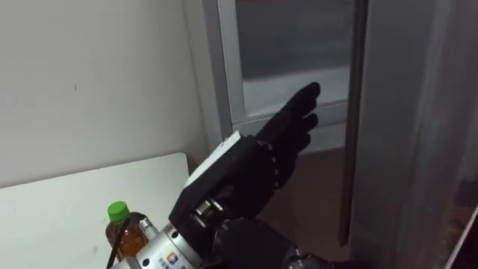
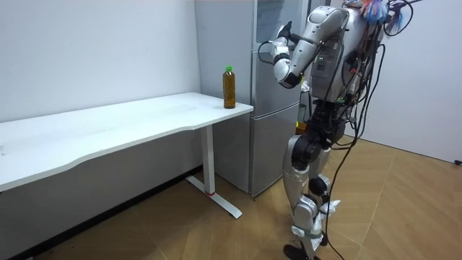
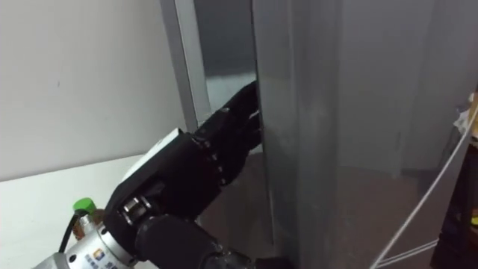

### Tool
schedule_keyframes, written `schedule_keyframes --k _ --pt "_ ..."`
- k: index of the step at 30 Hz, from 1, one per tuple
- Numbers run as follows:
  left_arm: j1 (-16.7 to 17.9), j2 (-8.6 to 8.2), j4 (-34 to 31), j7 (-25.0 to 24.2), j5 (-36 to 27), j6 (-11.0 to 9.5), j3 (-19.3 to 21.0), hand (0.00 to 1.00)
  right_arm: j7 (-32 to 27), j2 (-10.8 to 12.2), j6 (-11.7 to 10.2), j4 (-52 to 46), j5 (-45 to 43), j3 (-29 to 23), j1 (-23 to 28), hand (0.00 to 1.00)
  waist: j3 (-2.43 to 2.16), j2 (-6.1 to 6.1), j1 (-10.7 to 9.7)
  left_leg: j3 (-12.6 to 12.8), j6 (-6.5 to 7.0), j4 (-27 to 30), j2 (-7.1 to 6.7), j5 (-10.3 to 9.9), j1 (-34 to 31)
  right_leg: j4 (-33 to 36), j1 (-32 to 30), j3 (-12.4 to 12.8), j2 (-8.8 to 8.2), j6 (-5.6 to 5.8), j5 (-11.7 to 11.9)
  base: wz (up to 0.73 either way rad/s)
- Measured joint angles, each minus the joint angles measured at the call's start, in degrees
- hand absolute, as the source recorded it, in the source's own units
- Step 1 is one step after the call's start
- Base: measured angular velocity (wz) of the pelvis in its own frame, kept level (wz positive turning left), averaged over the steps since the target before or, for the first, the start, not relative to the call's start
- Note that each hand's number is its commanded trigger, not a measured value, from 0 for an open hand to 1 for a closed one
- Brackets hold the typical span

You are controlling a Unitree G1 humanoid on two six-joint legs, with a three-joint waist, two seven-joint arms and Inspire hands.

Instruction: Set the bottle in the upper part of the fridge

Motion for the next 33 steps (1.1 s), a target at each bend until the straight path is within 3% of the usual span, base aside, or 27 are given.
schedule_keyframes --k 9,13,17,31,32,33 --pt "-0.08 -1.03 0.13 -3.42 0.07 -0.25 -3.14 0.00 0.21 0.22 0.02 0.48 2.93 0.76 -0.20 0.00 0.21 0.02 -1.46 0.07 -0.04 -0.89 0.23 0.00 0.50 -0.03 -0.06 1.54 0.74 -0.24 -0.03 -0.08" --pt "-0.09 -2.14 0.15 -3.90 0.04 -0.25 -3.16 0.00 0.17 0.46 0.02 0.47 3.62 0.80 -0.39 0.00 0.74 -0.65 -1.94 1.19 -0.07 -0.99 0.32 -0.01 1.17 -0.05 -0.09 2.13 0.83 -0.29 -0.05 -0.12" --pt "-0.09 -2.15 0.16 -4.28 0.02 -0.26 -3.16 0.00 0.19 0.64 0.01 0.47 4.88 1.05 -0.41 0.00 1.23 -1.38 -2.05 1.65 -0.13 -1.48 0.38 -0.06 1.34 -0.05 -0.23 3.09 1.31 -0.27 -0.04 -0.10" --pt "-0.11 -2.11 0.92 -4.44 -0.06 -0.26 -3.17 0.00 1.74 0.57 0.01 0.93 4.92 0.87 -1.07 0.00 1.02 -1.09 -3.90 3.65 -0.16 -1.28 0.48 -0.06 1.81 -0.02 -1.00 5.02 1.41 -0.37 0.05 -0.09" --pt "-0.11 -2.13 0.92 -4.46 -0.13 -0.26 -3.17 0.05 2.03 0.55 0.01 0.90 5.01 0.88 -1.09 0.00 0.99 -1.05 -4.13 4.00 -0.16 -1.25 0.53 -0.06 1.81 0.04 -1.06 5.08 1.43 -0.41 0.07 -0.04" --pt "-0.11 -2.13 0.92 -4.47 -0.13 -0.26 -3.17 0.30 2.06 0.55 0.01 0.89 5.01 0.88 -1.10 0.00 0.97 -1.02 -4.24 4.12 -0.16 -1.23 0.55 -0.06 1.81 0.05 -1.09 5.12 1.44 -0.43 0.09 -0.06"
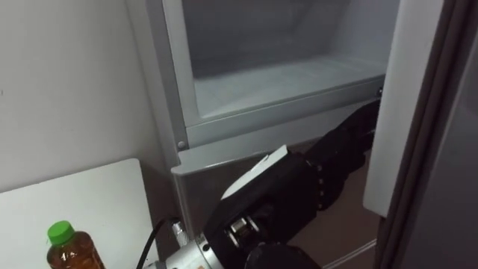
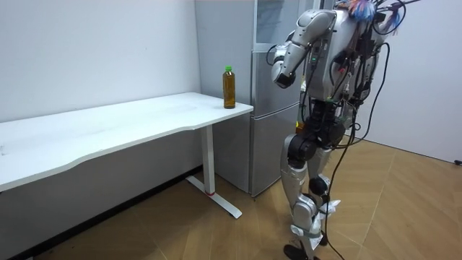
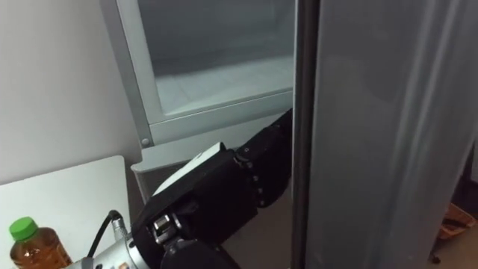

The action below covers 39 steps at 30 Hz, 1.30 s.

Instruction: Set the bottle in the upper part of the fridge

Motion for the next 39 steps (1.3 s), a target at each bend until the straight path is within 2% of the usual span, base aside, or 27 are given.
schedule_keyframes --k 1,2,4,10,13,14,17,20,21,23,24,26,27,29,31,35,39 --pt "0.00 -0.05 0.00 -0.05 -0.09 0.00 0.00 0.55 0.10 -0.04 0.00 0.00 0.02 0.00 0.00 0.00 -0.07 0.10 -0.09 0.34 0.00 0.03 0.05 0.00 0.03 0.01 -0.08 0.22 0.06 -0.04 0.03 -0.12" --pt "0.00 -0.17 0.00 -0.09 -0.14 0.00 0.00 0.57 0.39 -0.15 0.02 0.02 -0.03 -0.16 0.00 0.00 -0.13 0.19 -0.15 0.74 0.00 0.07 0.09 0.00 0.12 0.01 -0.13 0.63 0.14 -0.06 0.05 -0.14" --pt "-0.18 -0.43 0.37 -0.29 -0.34 0.00 -0.12 0.75 0.72 -0.23 0.02 0.03 0.22 -0.20 0.08 0.00 -0.16 0.24 -0.54 0.80 0.00 0.09 0.12 0.00 0.32 0.07 -0.03 1.26 0.29 -0.08 0.07 -0.11" --pt "-1.22 -0.92 1.60 -0.04 -0.54 0.01 -0.16 0.91 1.16 -0.33 0.10 -0.14 0.34 -0.12 0.09 0.00 -0.19 0.26 -0.53 1.16 -0.16 -0.24 0.26 -0.12 0.37 0.56 -0.66 2.30 1.07 -0.11 0.58 -0.08" --pt "-3.16 -1.75 3.34 0.77 -0.56 0.56 -0.91 0.90 1.30 -0.59 0.13 -0.36 0.52 -0.05 0.20 0.00 -0.29 0.42 -1.13 1.50 -0.23 -0.21 0.31 -0.19 0.52 1.05 -0.86 2.72 1.17 -0.20 0.64 -0.09" --pt "-3.43 -1.57 3.35 0.87 -0.52 0.56 -1.41 0.90 1.22 -0.67 0.14 -0.37 0.97 0.06 0.20 0.00 -0.31 0.45 -1.59 1.50 -0.31 -0.18 0.40 -0.24 0.51 1.02 -0.86 2.73 1.28 -0.28 0.70 -0.04" --pt "-4.25 -2.33 4.60 2.58 -0.44 0.22 -1.56 0.84 1.13 -1.34 0.14 -0.24 2.19 0.38 0.53 0.00 -0.50 0.77 -1.95 2.33 -0.71 -0.17 0.80 -0.48 0.91 0.97 -0.89 3.63 1.89 -0.60 0.88 -0.15" --pt "-4.45 -2.12 5.06 2.75 -0.67 -0.03 -1.05 0.75 0.83 -2.04 0.14 -0.24 2.24 0.47 1.22 0.00 -0.56 0.85 -1.94 2.58 -1.23 0.05 1.38 -0.78 1.20 0.93 -0.89 4.33 2.28 -1.20 1.07 -0.27" --pt "-4.45 -2.18 5.04 2.74 -0.77 -0.06 -1.29 0.62 0.61 -2.18 0.15 -0.24 2.22 0.48 1.39 0.00 -0.56 0.84 -1.94 2.58 -1.27 0.07 1.43 -0.81 1.21 0.93 -0.89 4.41 2.36 -1.26 1.05 -0.08" --pt "-4.48 -2.68 5.05 3.13 -0.75 -0.31 -1.61 0.51 -0.32 -2.45 0.18 -0.18 2.17 0.46 1.86 0.00 -0.55 0.85 -2.04 2.61 -1.46 0.17 1.40 -0.89 1.29 0.96 -0.89 5.00 2.77 -1.48 0.92 -0.02" --pt "-4.47 -2.63 5.08 3.32 -0.75 -0.53 -1.62 0.33 -0.38 -2.44 0.21 -0.16 2.18 0.47 1.93 0.00 -0.55 0.85 -2.03 2.66 -1.53 0.17 1.41 -0.92 1.35 0.96 -0.89 5.25 2.93 -1.52 0.89 -0.11" --pt "-4.48 -2.57 5.28 3.41 -0.78 -1.06 -1.86 0.04 -0.77 -2.46 0.21 -0.02 2.17 0.45 2.17 0.00 -0.52 0.80 -2.15 3.05 -1.71 0.39 1.56 -0.99 1.44 0.99 -0.84 5.44 3.05 -1.73 0.86 -0.10" --pt "-4.49 -2.77 5.39 3.57 -0.85 -1.06 -1.95 0.00 -0.83 -2.47 0.21 0.08 2.18 0.42 2.17 0.00 -0.52 0.80 -2.31 3.06 -1.72 0.40 1.57 -0.98 1.43 0.99 -0.84 5.42 3.05 -1.75 0.84 -0.03" --pt "-4.54 -3.73 6.08 3.64 -1.30 -1.07 -2.12 0.00 -1.35 -2.34 0.26 0.15 2.22 0.42 2.41 0.00 -0.44 0.69 -2.91 3.14 -1.75 0.48 1.60 -0.96 1.43 0.99 -0.84 5.42 3.04 -1.82 0.72 0.00" --pt "-4.60 -3.74 6.08 3.42 -1.75 -1.08 -2.41 0.00 -1.41 -2.33 0.45 0.15 2.24 0.43 2.47 0.00 -0.33 0.52 -3.55 3.37 -1.76 0.50 1.68 -0.95 1.42 1.00 -0.86 5.46 3.02 -1.82 0.53 -0.02" --pt "-4.88 -3.61 6.09 1.82 -2.20 -1.08 -3.90 0.00 -1.87 -2.19 1.26 0.14 2.22 0.46 2.98 0.00 0.04 -0.04 -3.59 3.74 -1.77 0.75 2.02 -0.96 1.09 1.00 -1.11 5.58 3.04 -1.84 0.51 -0.03" --pt "-6.15 -3.62 6.09 0.65 -2.23 -1.08 -6.05 0.00 -2.15 -2.16 1.27 0.02 2.02 0.48 2.89 0.00 0.03 -0.02 -3.54 3.74 -1.78 1.04 2.05 -0.97 -0.08 1.00 -2.22 5.35 2.97 -1.85 0.95 -0.01"
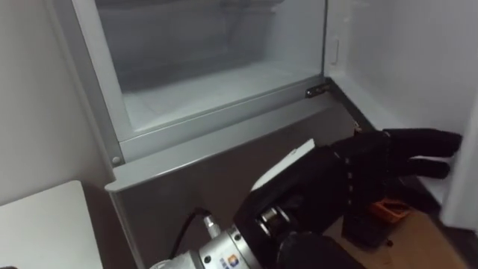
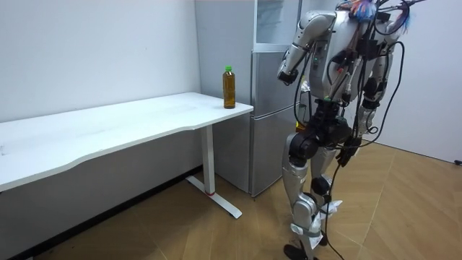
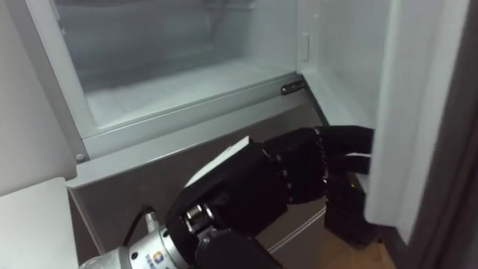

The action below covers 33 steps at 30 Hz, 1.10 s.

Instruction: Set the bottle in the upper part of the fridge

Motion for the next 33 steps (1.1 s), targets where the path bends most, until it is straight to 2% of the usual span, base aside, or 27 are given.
schedule_keyframes --k 6,13,22,28,33 --pt "-0.02 0.00 0.03 -1.22 -0.02 0.01 -1.57 0.00 -0.55 -0.02 -0.05 0.00 -0.28 -0.05 -0.22 0.00 -0.20 0.84 -0.02 0.17 -0.03 0.07 0.05 0.02 -0.28 0.01 -0.40 -0.05 0.06 -0.20 0.15 -0.03" --pt "-0.01 0.16 0.35 -3.27 -0.02 0.31 -1.78 0.00 -1.01 -0.04 -0.04 0.02 0.18 -0.06 -0.65 0.00 -0.13 1.55 0.18 0.18 -0.23 0.08 0.03 0.15 -0.32 0.08 -0.61 0.66 0.36 -0.32 0.44 -0.02" --pt "-0.02 0.11 1.12 -4.08 -0.18 0.56 -1.76 0.00 -1.50 0.19 -0.03 -0.28 0.80 0.04 -0.39 0.00 -0.10 1.40 -0.07 0.25 -0.62 0.18 0.10 0.41 -0.35 0.21 -0.77 1.18 0.68 -0.66 0.69 -0.01" --pt "-0.02 0.10 1.35 -3.65 -0.06 0.56 -1.61 0.00 -1.11 0.19 -0.10 -0.57 2.46 0.10 0.86 0.00 0.06 0.76 -0.04 0.35 -0.85 0.21 0.21 0.55 -0.33 0.25 -0.80 1.88 1.01 -0.41 0.52 -0.01" --pt "-0.04 0.14 1.01 -3.46 -0.03 0.56 -0.12 0.00 -1.10 0.15 -0.08 -0.73 2.30 0.03 1.13 0.00 0.08 0.71 0.47 0.12 -0.86 0.23 0.24 0.56 -0.87 0.27 -1.10 1.61 0.97 -0.34 0.60 -0.01"
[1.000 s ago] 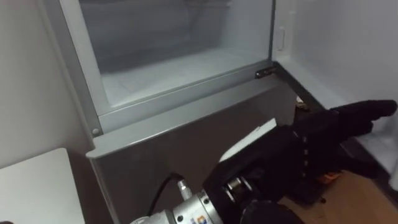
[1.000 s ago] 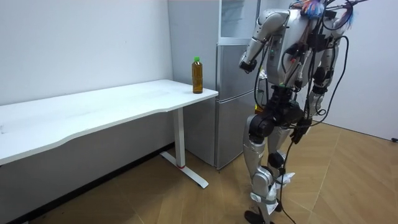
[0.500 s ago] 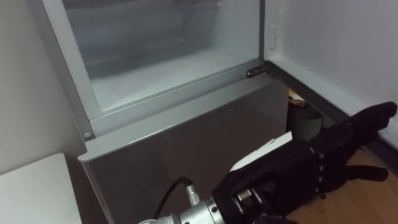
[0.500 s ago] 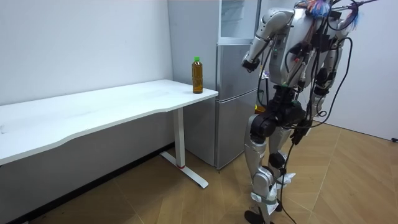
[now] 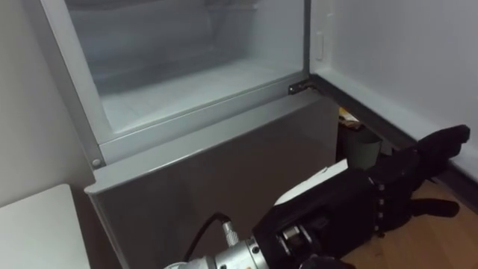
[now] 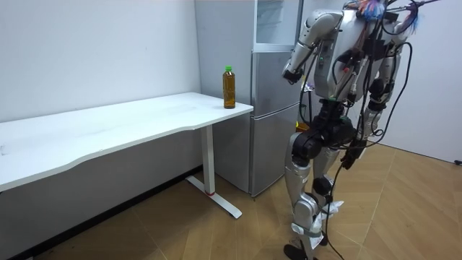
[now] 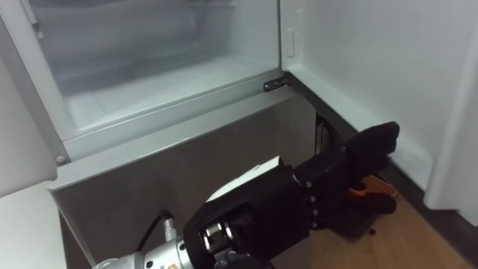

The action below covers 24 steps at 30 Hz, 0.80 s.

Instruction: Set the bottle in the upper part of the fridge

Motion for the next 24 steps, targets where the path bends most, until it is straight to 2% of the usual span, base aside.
schedule_keyframes --k 3,6,8,12,14,15,17,21,23,24 --pt "-0.01 0.10 -1.33 0.16 0.04 -0.03 1.46 0.00 -0.08 0.05 -0.01 0.06 -0.17 0.00 -0.19 0.00 -0.11 0.10 1.12 -0.36 0.01 0.05 -0.01 0.01 -0.66 -0.08 -0.09 -1.01 -0.27 -0.26 0.27 0.07" --pt "0.02 0.55 -1.77 0.44 -0.13 -1.04 2.05 0.00 -0.14 0.02 -0.37 0.60 -0.90 0.02 -0.45 0.00 -0.10 -0.01 1.57 -1.99 0.13 0.10 -0.10 0.41 -0.65 -0.38 0.39 -2.61 -0.86 -0.65 0.48 0.28" --pt "0.59 1.16 -1.97 0.54 -0.05 -1.39 2.69 0.00 -0.72 0.17 -0.66 0.60 -1.67 -0.01 -0.51 0.00 -0.18 -0.05 3.93 -2.32 0.11 0.09 -0.10 0.54 -0.63 -0.21 0.46 -3.23 -0.99 -0.71 0.32 0.09" --pt "3.70 2.55 -2.37 0.72 0.00 -1.76 5.22 0.00 -0.75 0.43 -0.75 0.59 -4.00 0.03 -0.69 0.00 -0.56 -1.02 5.21 -3.45 0.09 0.12 -0.20 1.12 -0.94 -0.34 0.83 -5.69 -1.79 -0.83 -0.06 0.36" --pt "5.24 3.23 -2.83 1.61 0.03 -1.77 6.32 0.00 -0.79 0.26 -0.83 0.58 -6.27 0.02 -0.79 0.00 -0.82 -1.15 7.35 -4.22 0.11 0.30 -0.24 1.35 -1.47 -0.42 0.92 -7.04 -2.16 -0.79 -0.17 0.34" --pt "5.53 3.45 -2.94 1.87 0.02 -1.83 6.44 0.00 -0.86 0.21 -0.96 0.59 -6.68 0.04 -0.74 0.00 -0.82 -1.17 7.88 -4.48 0.12 0.44 -0.25 1.35 -1.54 -0.43 1.01 -7.28 -2.21 -0.81 -0.18 0.27" --pt "6.36 4.05 -3.00 2.85 0.44 -1.93 7.11 0.00 -1.42 0.13 -1.07 0.60 -7.17 0.04 -0.73 0.00 -0.89 -1.21 10.30 -5.15 0.11 1.00 -0.26 1.35 -1.51 -0.44 1.63 -8.10 -2.41 -0.89 -0.41 0.20" --pt "9.54 4.05 -3.59 3.10 2.61 -2.76 10.82 0.00 -1.45 0.27 -1.60 0.70 -8.17 0.08 -0.74 0.00 -0.93 -1.32 11.47 -7.08 0.07 1.58 -0.33 1.38 -1.58 -0.21 2.55 -10.20 -2.86 -0.96 -0.98 0.29" --pt "10.25 4.49 -5.83 4.37 4.55 -2.89 13.31 0.00 -1.45 0.18 -1.92 0.78 -7.96 0.63 -0.55 0.00 -0.94 -1.44 13.76 -7.45 -0.11 1.72 -0.29 1.49 -1.91 -0.26 2.44 -10.50 -2.86 -0.55 -1.28 0.07" --pt "10.49 4.70 -6.65 4.85 4.91 -3.10 13.95 0.00 -1.44 0.17 -2.04 0.76 -7.88 0.88 -0.45 0.00 -0.98 -1.53 14.17 -7.46 -0.16 1.68 -0.28 1.54 -1.91 -0.31 2.44 -10.54 -2.85 -0.54 -1.29 0.05"
